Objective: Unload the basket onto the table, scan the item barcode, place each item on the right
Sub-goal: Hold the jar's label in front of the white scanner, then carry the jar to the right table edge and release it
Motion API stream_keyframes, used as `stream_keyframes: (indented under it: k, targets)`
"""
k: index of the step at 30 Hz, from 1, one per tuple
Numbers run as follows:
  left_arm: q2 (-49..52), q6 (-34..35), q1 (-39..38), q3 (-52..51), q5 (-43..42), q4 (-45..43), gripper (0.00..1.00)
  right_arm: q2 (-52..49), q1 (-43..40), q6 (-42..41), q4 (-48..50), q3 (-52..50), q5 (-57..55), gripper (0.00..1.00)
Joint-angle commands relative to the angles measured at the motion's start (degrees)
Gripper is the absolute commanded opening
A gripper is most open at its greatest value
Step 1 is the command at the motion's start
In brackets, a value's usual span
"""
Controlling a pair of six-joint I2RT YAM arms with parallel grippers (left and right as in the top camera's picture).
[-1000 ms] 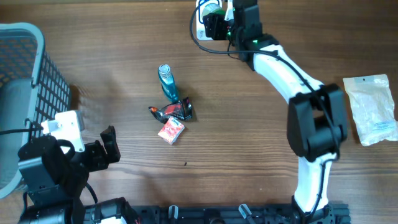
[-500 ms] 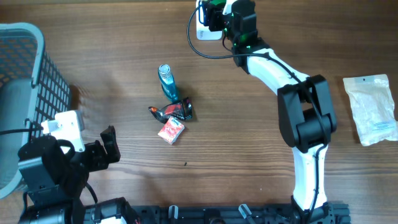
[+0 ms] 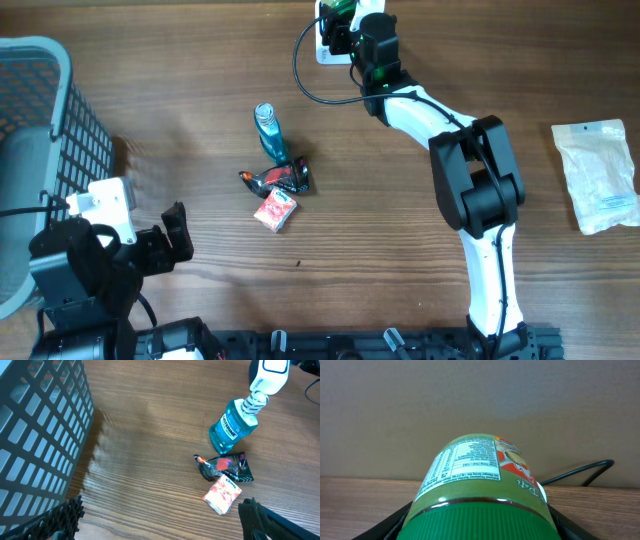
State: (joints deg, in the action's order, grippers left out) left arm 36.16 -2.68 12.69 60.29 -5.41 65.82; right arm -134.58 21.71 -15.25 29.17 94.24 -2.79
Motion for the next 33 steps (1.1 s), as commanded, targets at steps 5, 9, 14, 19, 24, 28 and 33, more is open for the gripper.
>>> stream_keyframes:
  k: [5, 9, 14, 19, 24, 28, 33]
  targets:
    - [-0.1, 0.5, -0.3, 0.0, -0.3, -0.2, 1.00, 0.8, 0.1, 1.7, -3.3, 1.3, -1.2, 0.53]
    - [-0.1, 0.5, -0.3, 0.0, -0.3, -0.2, 1.00, 4.8, 0.1, 1.8, -7.4, 1.3, -1.2, 0.51]
    - [-0.1, 0.5, -0.3, 0.0, -0.3, -0.2, 1.00, 14.9, -0.2, 3.8, -19.3, 1.3, -2.0, 0.50]
    - [-0.1, 0.6, -0.3, 0.0, -0.3, -0.2, 1.00, 27.9, -3.7, 1.1, -42.6, 1.3, -3.0, 0.53]
    - [-0.1, 0.5, -0.3, 0.0, -0.3, -0.2, 1.00, 37.1, -14.9, -6.1, -75.7, 1.3, -4.7, 0.53]
    - [-0.1, 0.5, -0.3, 0.0, -0.3, -0.2, 1.00, 36.5, -27.2, -6.4, -88.6, 0.5, -4.7, 0.54]
    - [-0.1, 0.5, -0.3, 0.0, -0.3, -0.2, 1.00, 36.4, -38.2, -7.2, -88.0, -6.7, 1.6, 0.54]
